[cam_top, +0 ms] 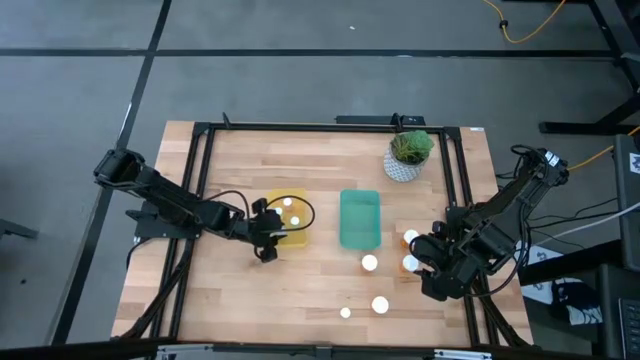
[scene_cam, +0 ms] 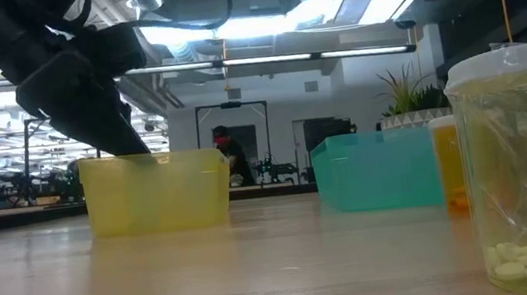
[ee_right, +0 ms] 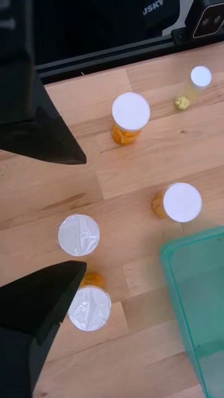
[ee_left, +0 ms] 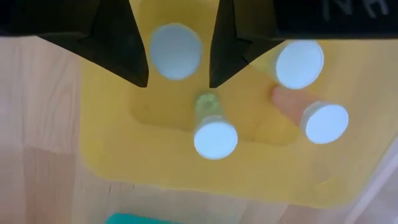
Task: Pick and place medicine bottles into bin by pill shape (circle, oval)
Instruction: Put the small yellow pill bottle into the yellow bin
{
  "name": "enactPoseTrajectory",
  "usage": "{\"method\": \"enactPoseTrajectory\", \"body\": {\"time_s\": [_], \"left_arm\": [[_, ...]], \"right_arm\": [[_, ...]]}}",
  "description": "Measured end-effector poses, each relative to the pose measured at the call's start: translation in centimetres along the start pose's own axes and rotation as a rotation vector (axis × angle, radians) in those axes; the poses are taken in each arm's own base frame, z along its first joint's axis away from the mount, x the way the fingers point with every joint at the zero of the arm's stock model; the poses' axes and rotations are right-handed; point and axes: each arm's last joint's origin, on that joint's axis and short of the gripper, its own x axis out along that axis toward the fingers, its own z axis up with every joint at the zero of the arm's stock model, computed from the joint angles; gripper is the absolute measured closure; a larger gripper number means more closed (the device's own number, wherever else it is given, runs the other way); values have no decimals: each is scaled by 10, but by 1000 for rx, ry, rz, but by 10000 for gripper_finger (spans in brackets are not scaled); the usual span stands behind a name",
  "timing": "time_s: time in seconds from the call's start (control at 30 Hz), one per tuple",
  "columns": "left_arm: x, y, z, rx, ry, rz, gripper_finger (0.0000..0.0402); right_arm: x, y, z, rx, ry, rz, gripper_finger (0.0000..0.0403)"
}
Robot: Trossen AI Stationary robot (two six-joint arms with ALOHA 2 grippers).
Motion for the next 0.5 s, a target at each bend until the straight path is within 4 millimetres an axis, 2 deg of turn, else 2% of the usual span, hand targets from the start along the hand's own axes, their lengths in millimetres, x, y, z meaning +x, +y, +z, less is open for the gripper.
{"method": "enactPoseTrajectory", "body": {"time_s": [0.3,0.5], "left_arm": [[-1,-1,6,82,-61,22,240],[-11,-14,35,98,-130,-48,240]], "right_arm": [[0,0,0,0,0,0,134],[0,0,0,0,0,0,134]]}}
